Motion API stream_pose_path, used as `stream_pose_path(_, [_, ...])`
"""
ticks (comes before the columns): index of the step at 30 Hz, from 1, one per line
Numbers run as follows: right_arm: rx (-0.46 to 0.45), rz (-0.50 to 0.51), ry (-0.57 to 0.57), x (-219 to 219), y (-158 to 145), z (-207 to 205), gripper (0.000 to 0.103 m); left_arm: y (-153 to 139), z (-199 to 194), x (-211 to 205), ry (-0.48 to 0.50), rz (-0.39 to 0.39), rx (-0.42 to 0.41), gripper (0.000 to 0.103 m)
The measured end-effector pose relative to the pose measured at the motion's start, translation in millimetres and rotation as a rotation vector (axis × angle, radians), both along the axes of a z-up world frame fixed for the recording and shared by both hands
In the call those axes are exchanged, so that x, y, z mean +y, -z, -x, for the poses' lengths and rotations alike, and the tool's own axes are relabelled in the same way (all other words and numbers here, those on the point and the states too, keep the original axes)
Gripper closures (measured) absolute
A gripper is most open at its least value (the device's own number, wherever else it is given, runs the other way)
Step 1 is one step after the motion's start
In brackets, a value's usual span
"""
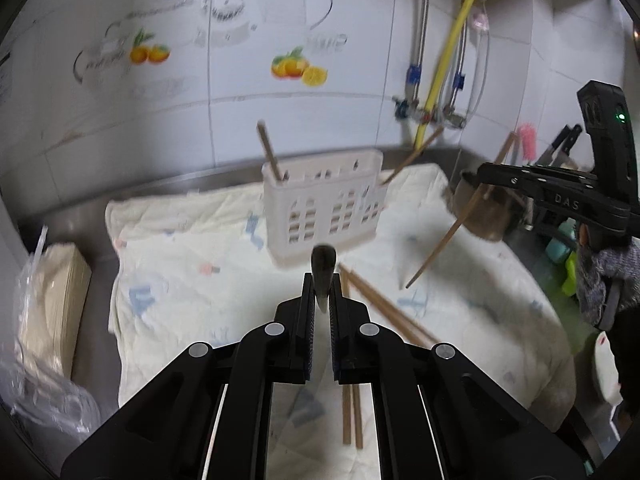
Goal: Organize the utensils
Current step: 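Raise the right tool's chopstick over the white holder while the left tool carries its chopstick there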
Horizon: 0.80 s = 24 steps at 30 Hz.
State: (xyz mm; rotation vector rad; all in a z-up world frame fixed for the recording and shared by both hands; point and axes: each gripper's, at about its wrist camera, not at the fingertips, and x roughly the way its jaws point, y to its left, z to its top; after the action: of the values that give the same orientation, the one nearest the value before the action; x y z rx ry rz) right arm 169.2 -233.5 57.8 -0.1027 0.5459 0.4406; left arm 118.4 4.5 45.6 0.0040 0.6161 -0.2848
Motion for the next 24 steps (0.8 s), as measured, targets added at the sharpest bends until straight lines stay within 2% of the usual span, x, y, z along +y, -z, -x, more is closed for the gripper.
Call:
stream_pose_path(7, [-0.065, 0.004, 0.004, -1, -51, -20, 0.096, -59, -24, -13, 0.024, 0.000, -0.118, 0.097])
stream_pose_path(14, [-0.115, -0.007, 0.005, 2, -87, -40, 0.096, -108, -50, -18, 0.005, -0.026, -0.205, 0.097])
stream_pose_path(18, [-0.145, -0.030, 0.013, 4, -104, -54, 0.096, -114, -74, -21, -0.023, -0.062, -0.206, 0.097])
stream_pose_path(24, [-0.160, -0.030, 0.041, 10, -107, -79, 0.096, -95, -108, -20, -0.038, -0.075, -0.136, 0.097])
